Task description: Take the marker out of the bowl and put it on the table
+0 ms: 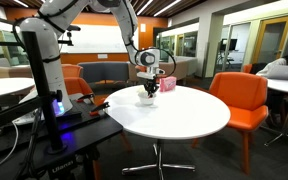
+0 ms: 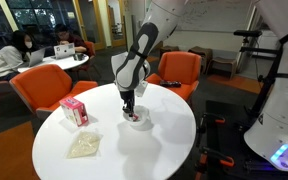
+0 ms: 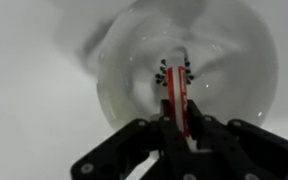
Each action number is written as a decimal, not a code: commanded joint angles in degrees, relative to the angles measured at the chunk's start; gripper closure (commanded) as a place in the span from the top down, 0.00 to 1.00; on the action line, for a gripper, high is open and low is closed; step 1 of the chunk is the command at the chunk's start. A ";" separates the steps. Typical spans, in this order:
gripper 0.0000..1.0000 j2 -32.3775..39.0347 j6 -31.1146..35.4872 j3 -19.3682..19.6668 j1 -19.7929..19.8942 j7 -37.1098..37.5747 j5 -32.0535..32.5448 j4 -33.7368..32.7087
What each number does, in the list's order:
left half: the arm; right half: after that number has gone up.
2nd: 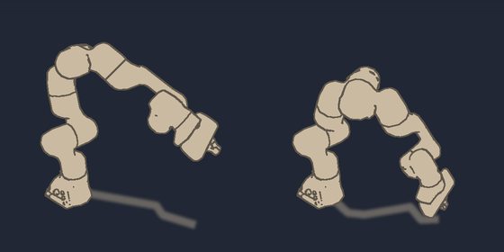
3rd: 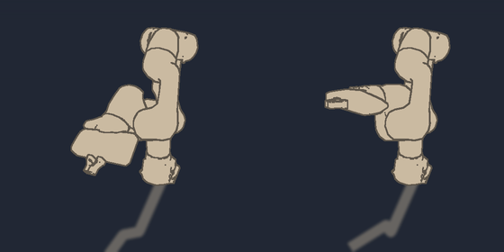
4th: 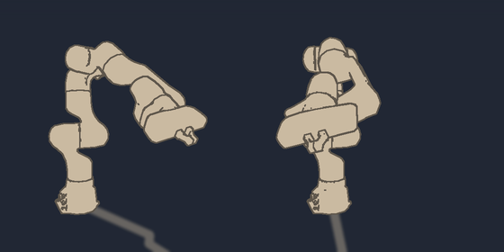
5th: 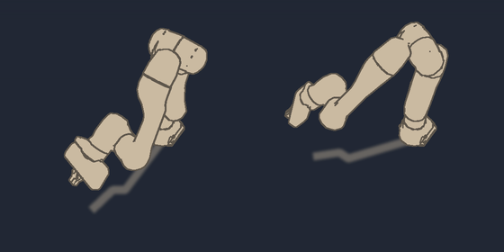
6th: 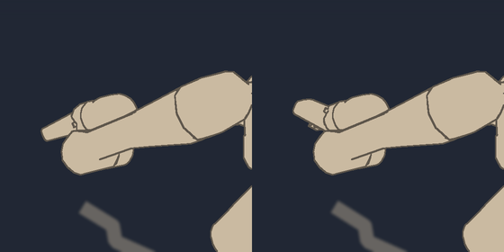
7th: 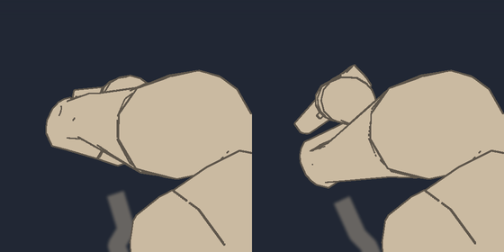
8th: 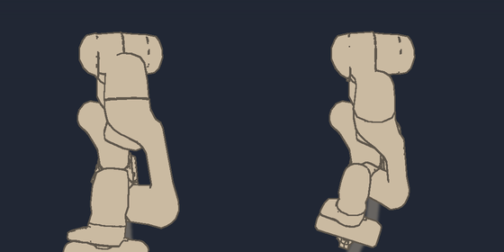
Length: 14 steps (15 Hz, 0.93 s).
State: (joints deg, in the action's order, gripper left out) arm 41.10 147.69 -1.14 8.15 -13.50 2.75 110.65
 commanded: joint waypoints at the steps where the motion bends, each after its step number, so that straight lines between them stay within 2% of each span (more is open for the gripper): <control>1: 0.05 -5.44 -3.75 -2.11 2.94 -1.97 -3.38 3.34; 3: 0.05 -9.32 -8.29 -1.95 3.99 -1.66 -5.76 4.83; 6: 0.05 -14.60 -13.79 1.24 4.68 0.33 -6.74 6.24; 9: 0.05 -16.93 -16.32 4.97 5.86 1.14 -6.10 6.14; 14: 0.05 -13.02 -11.39 8.30 8.03 0.27 -5.67 4.71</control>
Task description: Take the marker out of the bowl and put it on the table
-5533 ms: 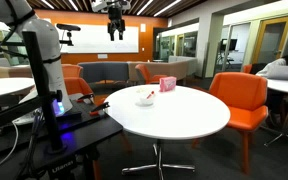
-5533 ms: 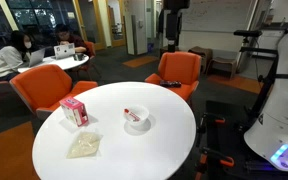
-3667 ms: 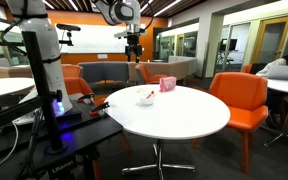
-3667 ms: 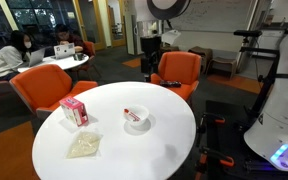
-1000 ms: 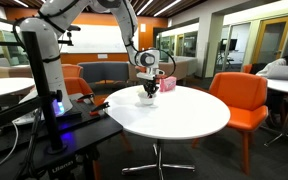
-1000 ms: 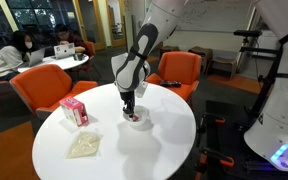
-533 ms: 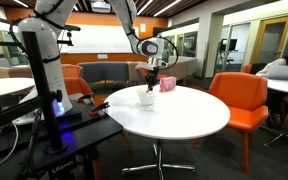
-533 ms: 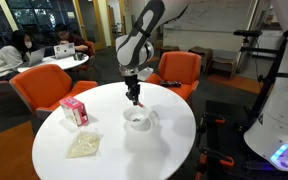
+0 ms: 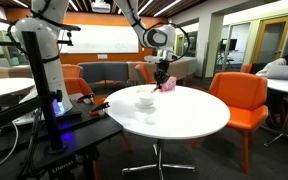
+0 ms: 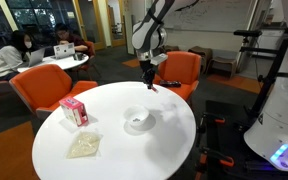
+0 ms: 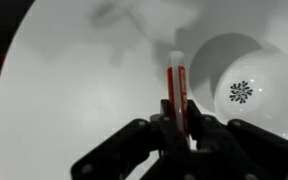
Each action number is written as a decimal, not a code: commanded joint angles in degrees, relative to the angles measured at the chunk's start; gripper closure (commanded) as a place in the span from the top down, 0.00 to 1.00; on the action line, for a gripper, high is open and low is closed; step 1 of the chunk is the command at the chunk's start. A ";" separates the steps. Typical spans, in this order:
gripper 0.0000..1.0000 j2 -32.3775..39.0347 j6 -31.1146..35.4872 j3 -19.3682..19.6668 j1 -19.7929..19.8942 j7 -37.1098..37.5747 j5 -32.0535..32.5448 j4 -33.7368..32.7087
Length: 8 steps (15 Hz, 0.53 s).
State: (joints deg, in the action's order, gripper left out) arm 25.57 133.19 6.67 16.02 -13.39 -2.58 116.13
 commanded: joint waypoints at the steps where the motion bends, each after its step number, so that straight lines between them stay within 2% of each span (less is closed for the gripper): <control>1: 0.05 4.00 3.95 0.33 0.60 0.02 -0.90 -1.29; 8: 0.05 12.58 6.99 -0.30 1.39 0.35 -0.50 -4.91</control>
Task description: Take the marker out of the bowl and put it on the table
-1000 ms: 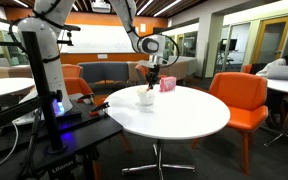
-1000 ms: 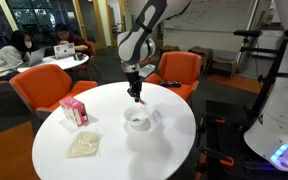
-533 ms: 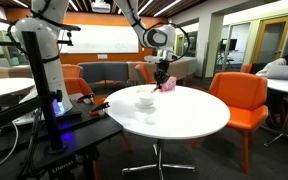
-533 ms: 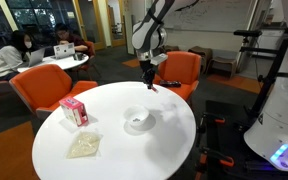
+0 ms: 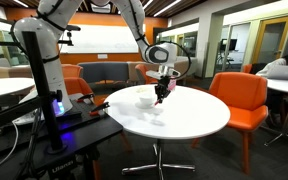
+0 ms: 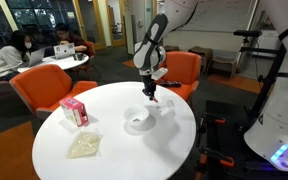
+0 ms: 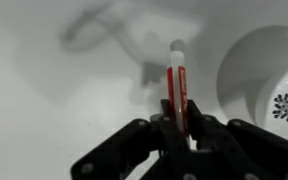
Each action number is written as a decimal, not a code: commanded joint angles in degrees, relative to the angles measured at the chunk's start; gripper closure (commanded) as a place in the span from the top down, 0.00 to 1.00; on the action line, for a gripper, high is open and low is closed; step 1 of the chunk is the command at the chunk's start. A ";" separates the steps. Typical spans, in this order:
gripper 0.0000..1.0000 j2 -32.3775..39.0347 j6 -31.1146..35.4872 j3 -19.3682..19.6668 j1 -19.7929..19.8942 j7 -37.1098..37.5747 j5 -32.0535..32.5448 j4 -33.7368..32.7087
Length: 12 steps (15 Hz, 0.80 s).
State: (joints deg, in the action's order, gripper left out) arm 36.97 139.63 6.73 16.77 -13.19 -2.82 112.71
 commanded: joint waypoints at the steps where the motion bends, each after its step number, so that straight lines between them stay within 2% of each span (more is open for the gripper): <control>1: 0.05 1.74 0.26 -0.45 0.75 0.10 -0.29 -2.01; 2: 0.09 2.17 0.20 -0.49 0.84 0.29 -0.43 -2.30; 3: 0.41 2.42 0.14 -0.50 0.86 0.35 -0.42 -2.47; 5: 0.52 2.47 0.19 -0.64 0.98 0.23 -0.51 -2.38; 8: 0.76 0.89 1.51 -0.87 0.87 -0.14 -0.50 -0.86; 11: 0.98 -3.48 1.82 -1.52 0.32 -0.10 -0.81 2.48; 12: 1.00 -5.05 2.02 -1.72 0.05 0.28 -1.04 3.58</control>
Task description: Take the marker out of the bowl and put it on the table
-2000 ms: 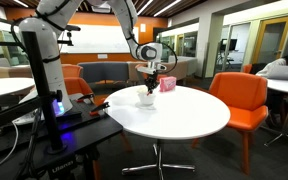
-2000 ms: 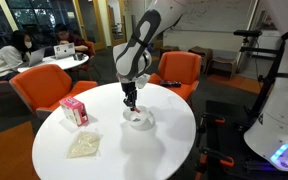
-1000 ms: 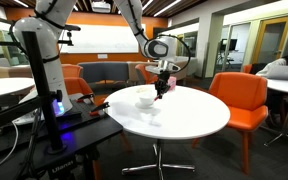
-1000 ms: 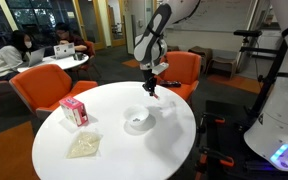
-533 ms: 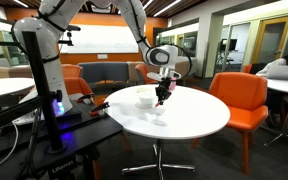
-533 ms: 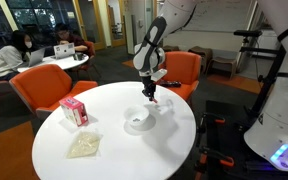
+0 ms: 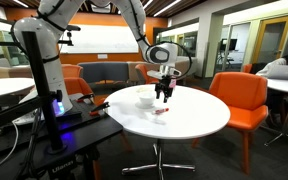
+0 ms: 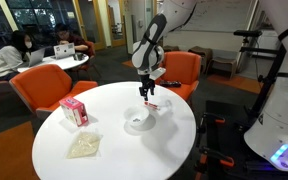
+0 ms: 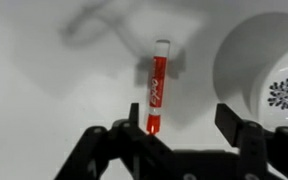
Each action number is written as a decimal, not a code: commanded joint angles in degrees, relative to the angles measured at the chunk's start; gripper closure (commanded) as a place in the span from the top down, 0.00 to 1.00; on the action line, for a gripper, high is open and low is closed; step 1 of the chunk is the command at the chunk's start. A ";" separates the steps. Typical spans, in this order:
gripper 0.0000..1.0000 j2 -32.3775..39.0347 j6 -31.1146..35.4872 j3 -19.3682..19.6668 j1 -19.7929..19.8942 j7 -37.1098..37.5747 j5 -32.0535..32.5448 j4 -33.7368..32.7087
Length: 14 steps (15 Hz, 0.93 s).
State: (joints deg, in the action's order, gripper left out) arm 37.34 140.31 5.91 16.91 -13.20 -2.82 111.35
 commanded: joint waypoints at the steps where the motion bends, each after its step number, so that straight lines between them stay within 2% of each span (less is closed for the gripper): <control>1: 1.00 -7.60 1.58 -1.26 -0.33 0.38 -1.29 6.51; 5: 1.00 -15.94 -1.66 -1.98 -1.85 0.98 -2.32 11.87; 9: 1.00 -23.55 1.20 -0.70 -5.21 4.82 0.22 18.33; 14: 1.00 -29.19 1.68 -0.99 -6.65 4.38 -0.87 22.59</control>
State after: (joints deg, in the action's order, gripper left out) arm 11.19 140.09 4.11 11.45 -9.88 -3.66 130.79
